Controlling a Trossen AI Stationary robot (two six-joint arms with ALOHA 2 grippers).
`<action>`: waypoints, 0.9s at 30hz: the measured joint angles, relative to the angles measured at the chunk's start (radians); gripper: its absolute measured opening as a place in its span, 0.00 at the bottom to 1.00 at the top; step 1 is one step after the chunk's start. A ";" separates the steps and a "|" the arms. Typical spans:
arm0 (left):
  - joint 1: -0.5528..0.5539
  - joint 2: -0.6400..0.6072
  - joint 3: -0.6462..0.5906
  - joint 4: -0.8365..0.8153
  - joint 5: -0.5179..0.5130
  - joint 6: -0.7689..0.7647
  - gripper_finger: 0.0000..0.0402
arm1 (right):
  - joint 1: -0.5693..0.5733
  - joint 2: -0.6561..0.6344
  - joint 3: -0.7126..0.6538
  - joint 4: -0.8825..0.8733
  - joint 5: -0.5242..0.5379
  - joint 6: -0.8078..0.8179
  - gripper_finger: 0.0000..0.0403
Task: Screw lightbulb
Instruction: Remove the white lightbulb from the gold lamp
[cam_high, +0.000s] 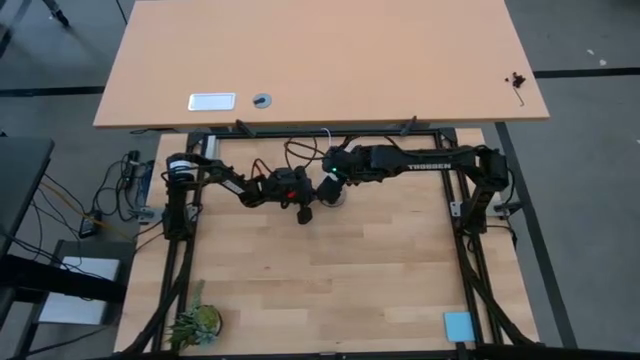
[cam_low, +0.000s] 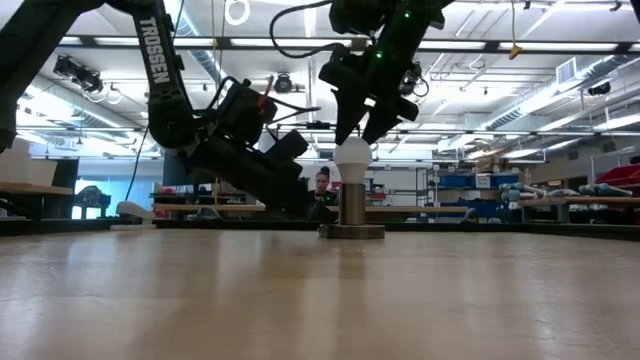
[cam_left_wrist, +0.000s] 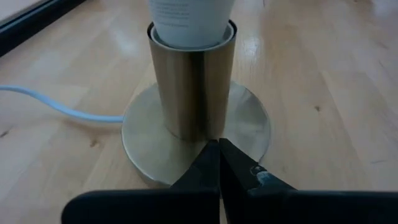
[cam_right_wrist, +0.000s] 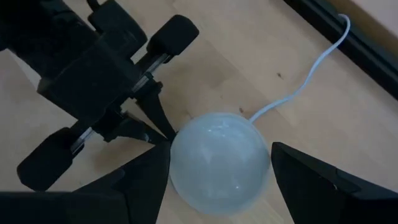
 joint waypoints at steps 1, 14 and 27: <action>0.000 0.000 0.000 0.000 0.000 0.000 0.00 | -0.004 0.000 0.000 -0.001 -0.006 0.003 0.70; 0.000 0.000 0.001 -0.014 0.000 -0.001 0.00 | -0.061 -0.005 0.003 -0.009 -0.171 -0.191 0.56; 0.000 -0.001 0.001 -0.022 0.002 -0.001 0.00 | -0.064 -0.006 0.064 -0.041 -0.219 -0.322 0.65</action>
